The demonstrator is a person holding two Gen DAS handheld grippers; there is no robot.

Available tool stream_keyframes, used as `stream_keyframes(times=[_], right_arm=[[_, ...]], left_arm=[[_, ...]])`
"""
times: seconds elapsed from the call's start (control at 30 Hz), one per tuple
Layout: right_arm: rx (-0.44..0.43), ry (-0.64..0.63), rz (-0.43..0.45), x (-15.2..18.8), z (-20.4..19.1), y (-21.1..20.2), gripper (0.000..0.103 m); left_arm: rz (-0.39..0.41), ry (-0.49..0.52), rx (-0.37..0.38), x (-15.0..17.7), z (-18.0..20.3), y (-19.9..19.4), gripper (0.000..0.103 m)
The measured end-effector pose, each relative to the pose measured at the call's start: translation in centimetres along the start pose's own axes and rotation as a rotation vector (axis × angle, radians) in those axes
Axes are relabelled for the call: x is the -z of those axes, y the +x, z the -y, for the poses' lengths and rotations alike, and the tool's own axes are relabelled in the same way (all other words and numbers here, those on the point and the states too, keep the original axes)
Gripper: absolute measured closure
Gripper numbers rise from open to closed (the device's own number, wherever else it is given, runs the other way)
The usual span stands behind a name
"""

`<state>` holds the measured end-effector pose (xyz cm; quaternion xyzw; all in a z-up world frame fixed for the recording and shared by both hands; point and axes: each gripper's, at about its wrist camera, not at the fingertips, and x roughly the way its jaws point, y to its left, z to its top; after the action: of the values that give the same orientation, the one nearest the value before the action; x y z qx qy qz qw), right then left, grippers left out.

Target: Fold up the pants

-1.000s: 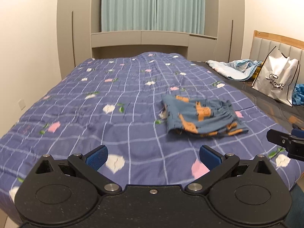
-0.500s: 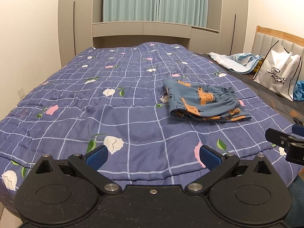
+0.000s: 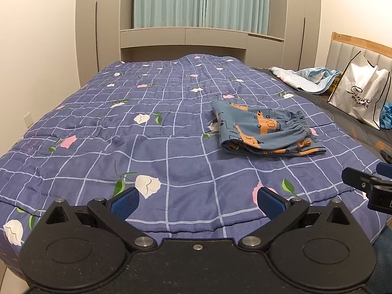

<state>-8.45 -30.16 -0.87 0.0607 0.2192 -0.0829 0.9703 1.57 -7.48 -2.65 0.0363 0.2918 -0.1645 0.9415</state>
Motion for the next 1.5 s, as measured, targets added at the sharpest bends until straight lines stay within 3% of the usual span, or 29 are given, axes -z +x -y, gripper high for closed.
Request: stream_keyframes(times=[0.9,1.5], right_arm=[[-0.002,0.002,-0.002,0.14,0.01,0.07,0.0],[-0.008,0.001,-0.007,0.23,-0.05,0.01,0.0]], left_arm=[[0.001,0.002,-0.005,0.05,-0.01,-0.13,0.001],[-0.05,0.01,-0.058,0.2,0.57,0.04,0.001]])
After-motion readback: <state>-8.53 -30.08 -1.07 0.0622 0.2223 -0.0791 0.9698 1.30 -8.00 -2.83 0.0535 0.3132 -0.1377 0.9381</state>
